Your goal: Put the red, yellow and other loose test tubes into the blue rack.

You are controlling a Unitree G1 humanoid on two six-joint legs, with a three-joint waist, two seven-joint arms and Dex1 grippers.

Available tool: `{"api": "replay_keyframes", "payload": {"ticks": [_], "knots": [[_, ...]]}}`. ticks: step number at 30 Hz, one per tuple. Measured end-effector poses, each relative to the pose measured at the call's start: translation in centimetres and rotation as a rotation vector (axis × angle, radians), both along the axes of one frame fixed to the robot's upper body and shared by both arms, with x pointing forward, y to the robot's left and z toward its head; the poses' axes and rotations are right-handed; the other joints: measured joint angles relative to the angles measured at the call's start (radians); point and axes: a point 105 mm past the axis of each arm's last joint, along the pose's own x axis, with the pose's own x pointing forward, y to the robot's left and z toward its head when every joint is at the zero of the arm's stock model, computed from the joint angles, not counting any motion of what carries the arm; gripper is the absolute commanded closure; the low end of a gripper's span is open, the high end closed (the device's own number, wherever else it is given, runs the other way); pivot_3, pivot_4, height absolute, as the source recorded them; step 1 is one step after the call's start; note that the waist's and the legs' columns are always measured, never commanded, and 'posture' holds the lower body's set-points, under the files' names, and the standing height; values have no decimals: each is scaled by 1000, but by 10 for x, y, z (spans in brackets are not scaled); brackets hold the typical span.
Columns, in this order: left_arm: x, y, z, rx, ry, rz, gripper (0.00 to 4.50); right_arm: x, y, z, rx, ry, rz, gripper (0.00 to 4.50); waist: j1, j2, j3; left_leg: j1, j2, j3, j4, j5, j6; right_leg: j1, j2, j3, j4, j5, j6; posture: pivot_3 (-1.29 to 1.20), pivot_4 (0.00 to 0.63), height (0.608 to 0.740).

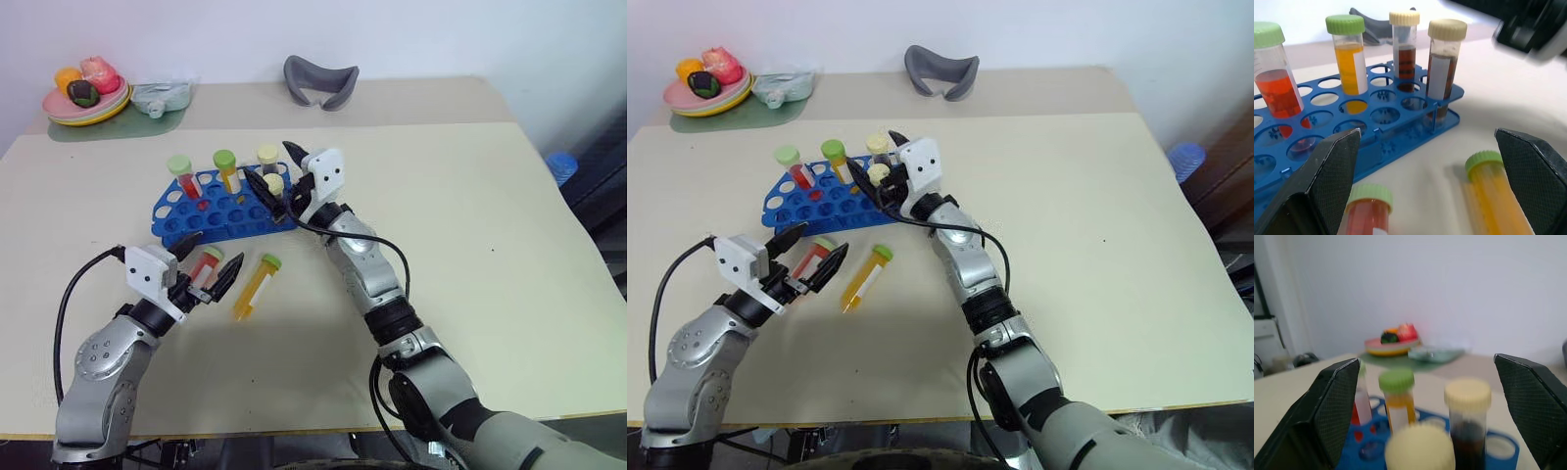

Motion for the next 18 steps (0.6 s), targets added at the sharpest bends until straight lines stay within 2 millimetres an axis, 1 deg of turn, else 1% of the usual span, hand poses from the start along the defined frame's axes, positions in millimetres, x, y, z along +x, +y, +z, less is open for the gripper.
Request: {"api": "replay_keyframes", "payload": {"ticks": [3, 4, 6, 8, 10, 12, 15, 16, 18], "knots": [[5, -2, -1, 55, 72, -1, 0, -4, -23, 4, -52, -29, -1, 40, 4, 0, 0, 0, 0, 0, 0, 0, 0, 0, 0, 0, 0, 0, 0, 0, 150, 740], [7, -6, -1, 110, 116, -25, 0, -7, -34, 3, -92, -37, 0, 40, 7, 0, 0, -1, -1, -1, 0, 0, 0, 0, 0, -1, 0, 0, 0, 0, 150, 740], [11, -12, 3, 230, 191, -64, 0, -12, -62, -1, -181, -39, -1, 40, 8, 0, 0, -1, -1, -1, 0, 0, 0, 1, -1, 0, 0, 0, 0, 0, 150, 740], [16, -19, 11, 236, 226, -82, 0, -17, -82, -3, -247, -32, -2, 40, 4, 0, 0, 0, -1, -1, 0, 0, 0, 1, 0, 0, 0, 0, 0, 0, 150, 740], [22, -30, 21, 234, 255, -114, 0, -26, -92, -3, -314, -36, 25, 40, -3, 0, 0, 1, 0, -1, 0, 0, 0, 1, 1, 0, 1, 0, 0, 0, 150, 740], [24, -41, 26, 294, 308, -148, 0, -38, -97, -4, -382, -41, 77, 40, -4, 0, 1, 2, 0, -1, 0, 0, 0, 1, 1, 1, 1, 0, 0, 0, 150, 740], [25, -46, 23, 353, 452, -143, 0, -62, -103, -9, -490, -15, 199, 40, 0, 0, 1, 3, -1, -1, 0, 0, 1, 3, 1, 1, 1, 0, 0, 0, 150, 740], [24, -48, 21, 374, 508, -148, 0, -71, -106, -14, -532, 6, 244, 40, 2, -1, 1, 2, -1, -1, 0, 0, 1, 3, 1, 1, 0, 0, 0, 0, 150, 740], [20, -53, 22, 482, 607, -164, 0, -92, -114, -25, -622, 68, 343, 40, 8, -3, 2, 1, -1, -2, 1, 0, 1, 3, 1, 0, -1, -1, 1, 0, 150, 740]]}}
